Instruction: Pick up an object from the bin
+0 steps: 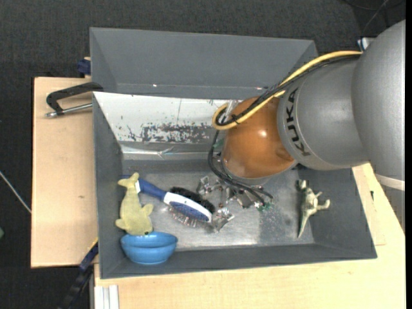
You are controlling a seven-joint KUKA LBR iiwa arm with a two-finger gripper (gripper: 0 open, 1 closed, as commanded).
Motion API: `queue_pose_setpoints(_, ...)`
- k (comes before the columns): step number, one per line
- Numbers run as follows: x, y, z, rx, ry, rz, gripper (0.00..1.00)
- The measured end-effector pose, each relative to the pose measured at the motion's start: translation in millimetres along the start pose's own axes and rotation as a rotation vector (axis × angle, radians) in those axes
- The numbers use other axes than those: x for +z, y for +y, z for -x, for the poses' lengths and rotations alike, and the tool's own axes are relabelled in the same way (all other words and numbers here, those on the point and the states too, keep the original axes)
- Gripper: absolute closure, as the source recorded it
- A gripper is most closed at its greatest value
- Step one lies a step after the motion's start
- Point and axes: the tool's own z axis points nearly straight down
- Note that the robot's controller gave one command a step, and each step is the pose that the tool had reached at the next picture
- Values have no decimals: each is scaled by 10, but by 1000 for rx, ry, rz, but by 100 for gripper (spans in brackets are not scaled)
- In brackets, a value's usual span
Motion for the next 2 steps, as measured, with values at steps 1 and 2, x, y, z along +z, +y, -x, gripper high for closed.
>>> queue_pose_setpoints(1, -1196, 149, -72, 86, -15, 2, 100)
queue_pose_setpoints(2, -1759, -157, -296, -152, -13, 0, 100)
